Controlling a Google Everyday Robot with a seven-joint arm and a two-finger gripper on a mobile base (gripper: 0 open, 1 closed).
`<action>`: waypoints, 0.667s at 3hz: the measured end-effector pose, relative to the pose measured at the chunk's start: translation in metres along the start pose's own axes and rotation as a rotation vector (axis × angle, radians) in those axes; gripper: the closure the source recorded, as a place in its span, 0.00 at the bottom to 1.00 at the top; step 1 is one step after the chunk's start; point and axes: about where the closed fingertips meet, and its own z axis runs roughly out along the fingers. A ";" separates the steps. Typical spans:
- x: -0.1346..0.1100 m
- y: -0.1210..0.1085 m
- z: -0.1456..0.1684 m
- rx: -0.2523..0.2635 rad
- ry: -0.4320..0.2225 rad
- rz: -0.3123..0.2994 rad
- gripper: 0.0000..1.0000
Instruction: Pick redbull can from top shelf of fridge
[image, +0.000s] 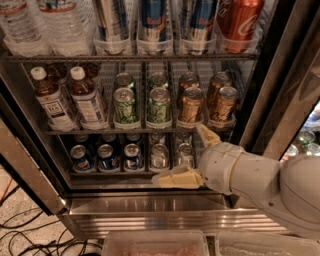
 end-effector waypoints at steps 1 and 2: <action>-0.008 -0.036 -0.019 0.184 -0.110 0.014 0.00; -0.044 -0.035 -0.020 0.257 -0.187 -0.060 0.00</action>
Offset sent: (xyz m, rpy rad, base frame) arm 0.0110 0.0556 0.1287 0.1151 -0.4469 -0.1303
